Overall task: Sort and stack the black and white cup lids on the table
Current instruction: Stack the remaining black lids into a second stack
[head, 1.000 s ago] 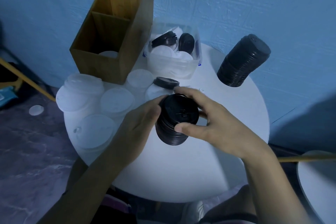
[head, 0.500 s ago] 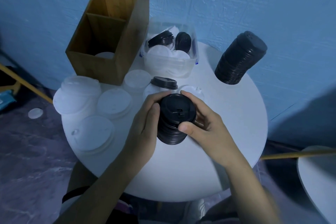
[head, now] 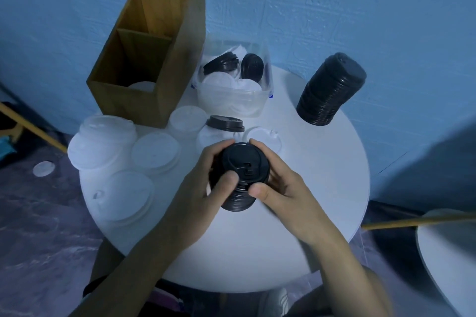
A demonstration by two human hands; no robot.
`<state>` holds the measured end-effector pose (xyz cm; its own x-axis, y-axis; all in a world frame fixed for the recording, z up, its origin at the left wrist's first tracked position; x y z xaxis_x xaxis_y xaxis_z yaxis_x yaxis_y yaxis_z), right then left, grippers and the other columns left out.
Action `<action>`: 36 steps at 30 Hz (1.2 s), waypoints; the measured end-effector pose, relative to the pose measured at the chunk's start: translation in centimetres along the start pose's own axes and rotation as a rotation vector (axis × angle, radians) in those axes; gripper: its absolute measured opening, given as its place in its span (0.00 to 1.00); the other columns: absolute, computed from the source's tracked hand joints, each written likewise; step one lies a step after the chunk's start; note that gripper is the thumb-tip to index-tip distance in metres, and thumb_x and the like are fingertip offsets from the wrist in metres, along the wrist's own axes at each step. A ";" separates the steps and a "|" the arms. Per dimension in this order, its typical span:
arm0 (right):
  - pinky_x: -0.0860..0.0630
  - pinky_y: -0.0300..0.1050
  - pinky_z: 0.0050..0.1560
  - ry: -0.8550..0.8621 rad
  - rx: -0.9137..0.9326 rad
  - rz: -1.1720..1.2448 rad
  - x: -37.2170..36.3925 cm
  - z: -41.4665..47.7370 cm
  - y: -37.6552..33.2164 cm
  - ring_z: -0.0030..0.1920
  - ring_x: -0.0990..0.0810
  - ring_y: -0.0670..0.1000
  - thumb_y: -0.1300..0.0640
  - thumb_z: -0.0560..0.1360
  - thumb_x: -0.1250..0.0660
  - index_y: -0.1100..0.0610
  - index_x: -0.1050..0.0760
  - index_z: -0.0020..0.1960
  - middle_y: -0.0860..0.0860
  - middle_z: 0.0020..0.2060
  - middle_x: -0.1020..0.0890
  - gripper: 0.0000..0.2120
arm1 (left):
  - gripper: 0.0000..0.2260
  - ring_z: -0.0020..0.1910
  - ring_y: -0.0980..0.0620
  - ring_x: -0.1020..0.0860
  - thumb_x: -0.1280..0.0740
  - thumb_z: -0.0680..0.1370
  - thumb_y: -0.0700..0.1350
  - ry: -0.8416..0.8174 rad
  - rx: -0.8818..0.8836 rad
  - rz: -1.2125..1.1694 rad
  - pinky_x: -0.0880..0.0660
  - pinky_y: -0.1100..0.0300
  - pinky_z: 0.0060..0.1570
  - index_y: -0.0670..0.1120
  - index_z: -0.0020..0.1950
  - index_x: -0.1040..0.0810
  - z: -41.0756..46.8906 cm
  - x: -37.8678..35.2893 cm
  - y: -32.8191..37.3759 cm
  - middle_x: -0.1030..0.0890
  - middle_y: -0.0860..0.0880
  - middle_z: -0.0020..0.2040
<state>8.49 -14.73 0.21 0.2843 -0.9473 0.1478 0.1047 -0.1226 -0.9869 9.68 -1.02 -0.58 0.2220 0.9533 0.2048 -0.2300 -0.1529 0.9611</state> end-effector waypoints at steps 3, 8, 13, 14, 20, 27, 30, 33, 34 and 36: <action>0.30 0.36 0.67 -0.107 -0.032 -0.024 0.0 -0.3 -0.3 0.71 0.25 0.43 0.56 0.79 0.34 0.44 0.38 0.77 0.39 0.67 0.21 0.29 | 0.30 0.67 0.54 0.22 0.29 0.73 0.58 -0.055 0.021 0.054 0.22 0.47 0.63 0.64 0.73 0.34 -0.1 0.0 -0.3 0.23 0.60 0.67; 0.23 0.43 0.62 -0.027 0.013 -0.115 3.2 2.3 -2.6 0.61 0.17 0.51 0.52 0.81 0.36 0.44 0.20 0.64 0.48 0.59 0.15 0.13 | 0.29 0.64 0.52 0.21 0.29 0.71 0.55 -0.030 0.014 0.098 0.22 0.46 0.62 0.61 0.72 0.31 -0.5 0.8 0.2 0.20 0.58 0.64; 0.21 0.55 0.57 0.263 0.006 -0.574 5.9 8.4 -2.4 0.50 0.17 0.49 0.45 0.78 0.30 0.46 0.16 0.53 0.44 0.48 0.14 0.08 | 0.29 0.65 0.52 0.21 0.29 0.71 0.54 -0.011 0.033 0.085 0.22 0.46 0.63 0.61 0.71 0.30 -0.8 1.2 0.1 0.20 0.57 0.64; 0.23 0.53 0.59 0.223 -0.025 -0.672 5.2 9.6 -2.2 0.51 0.18 0.49 0.43 0.78 0.30 0.46 0.16 0.54 0.43 0.49 0.14 0.10 | 0.29 0.65 0.52 0.21 0.29 0.71 0.54 -0.003 0.033 0.084 0.22 0.45 0.63 0.61 0.71 0.30 -0.8 1.2 0.1 0.20 0.57 0.64; 0.25 0.48 0.51 0.120 -0.129 -0.732 2.6 12.8 -1.1 0.47 0.19 0.51 0.36 0.74 0.29 0.49 0.19 0.47 0.44 0.39 0.16 0.16 | 0.29 0.66 0.50 0.22 0.28 0.71 0.53 0.014 0.025 0.096 0.22 0.43 0.62 0.59 0.72 0.30 -0.7 1.3 -0.1 0.21 0.56 0.65; 0.25 0.46 0.50 0.178 -0.056 -0.370 4.1 11.0 -3.0 0.40 0.22 0.47 0.44 0.71 0.22 0.53 0.21 0.46 0.50 0.39 0.19 0.15 | 0.30 0.66 0.48 0.21 0.27 0.71 0.54 0.021 0.024 0.097 0.23 0.42 0.63 0.60 0.72 0.30 -0.7 1.4 -0.4 0.21 0.55 0.66; 0.23 0.43 0.54 0.087 0.016 -0.243 3.9 6.9 -5.9 0.45 0.18 0.45 0.52 0.71 0.22 0.54 0.19 0.51 0.46 0.42 0.18 0.11 | 0.29 0.65 0.50 0.21 0.27 0.70 0.53 0.020 0.029 0.082 0.23 0.43 0.63 0.63 0.71 0.30 -0.6 1.4 -0.5 0.20 0.56 0.64; 0.21 0.47 0.60 -0.047 -0.011 -0.302 2.5 2.9 -6.1 0.52 0.16 0.45 0.50 0.69 0.23 0.48 0.18 0.55 0.43 0.51 0.15 0.15 | 0.30 0.65 0.52 0.21 0.27 0.72 0.53 0.001 0.038 0.051 0.24 0.43 0.65 0.60 0.74 0.30 -0.5 1.1 -0.5 0.19 0.56 0.65; 0.22 0.49 0.63 -0.055 -0.011 -0.369 2.2 2.2 -5.9 0.56 0.17 0.45 0.49 0.69 0.23 0.46 0.18 0.56 0.42 0.54 0.15 0.16 | 0.30 0.66 0.52 0.21 0.27 0.73 0.53 -0.002 0.038 0.050 0.24 0.42 0.65 0.61 0.74 0.30 -0.5 1.0 -0.5 0.19 0.56 0.65; 0.26 0.48 0.67 -0.055 0.043 -0.511 1.8 1.7 -6.1 0.63 0.22 0.44 0.45 0.70 0.25 0.41 0.19 0.60 0.36 0.58 0.19 0.19 | 0.28 0.66 0.51 0.21 0.27 0.73 0.53 -0.009 0.028 0.044 0.24 0.41 0.65 0.64 0.72 0.29 -0.3 0.9 -0.3 0.19 0.56 0.66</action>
<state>9.96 -15.20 6.63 0.2363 -0.7525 0.6148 0.2821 -0.5523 -0.7844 9.65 -0.08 -0.72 0.2203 0.9432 0.2488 -0.2134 -0.2023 0.9558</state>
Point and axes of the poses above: each hand's wrist, its own z-axis towards the middle knuckle, its own x-axis out of the back of the hand, y = z × x, the point moved 10 cm from there along z, towards the middle knuckle
